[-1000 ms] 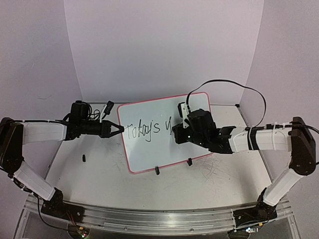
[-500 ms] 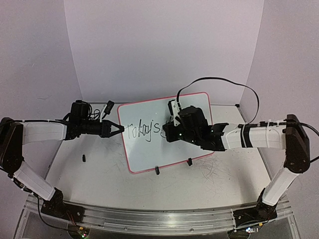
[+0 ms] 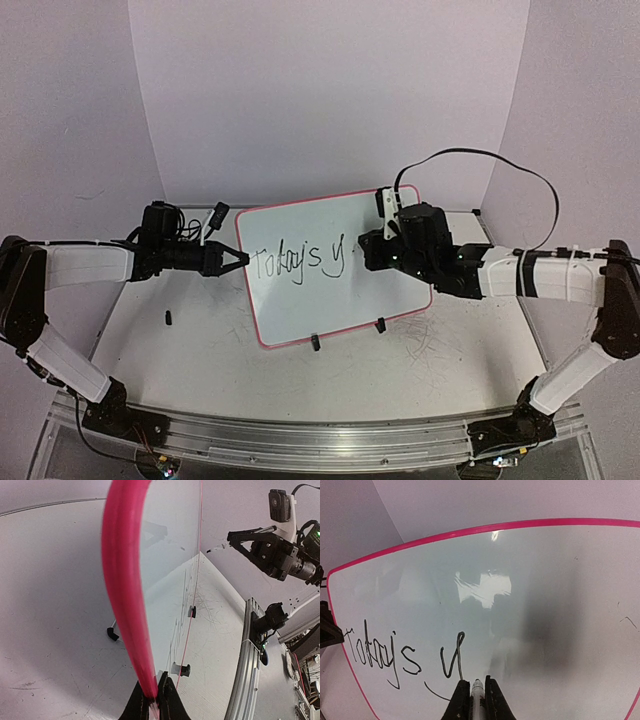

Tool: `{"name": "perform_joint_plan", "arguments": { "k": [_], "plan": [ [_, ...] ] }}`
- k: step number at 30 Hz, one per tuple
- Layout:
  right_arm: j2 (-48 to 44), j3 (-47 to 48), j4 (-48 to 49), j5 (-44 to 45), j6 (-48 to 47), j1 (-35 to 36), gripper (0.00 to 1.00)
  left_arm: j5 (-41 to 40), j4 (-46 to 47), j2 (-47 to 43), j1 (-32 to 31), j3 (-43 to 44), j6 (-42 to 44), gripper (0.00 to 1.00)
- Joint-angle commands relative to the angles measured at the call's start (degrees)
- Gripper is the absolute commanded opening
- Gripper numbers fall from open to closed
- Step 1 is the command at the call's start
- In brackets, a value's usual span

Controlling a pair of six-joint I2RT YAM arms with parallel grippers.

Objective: Write a sentence on the whiteboard

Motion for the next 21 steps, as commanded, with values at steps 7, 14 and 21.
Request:
{"name": "perform_joint_plan", "arguments": {
  "k": [7, 14, 21],
  "plan": [
    [3.2, 4.6, 2.5, 0.8, -1.9, 0.4, 0.0, -9.4, -3.1, 1.7, -0.1, 1.1, 3.6, 0.0],
    [4.6, 6.0, 2.7, 1.8, -2.5, 0.3, 0.0, -9.5, -3.1, 1.6, -0.1, 1.0, 3.7, 0.0],
    [6.0, 7.3, 3.0, 2.2, -2.7, 0.2, 0.0, -9.5, -3.2, 1.6, -0.1, 1.1, 3.7, 0.0]
  ]
}}
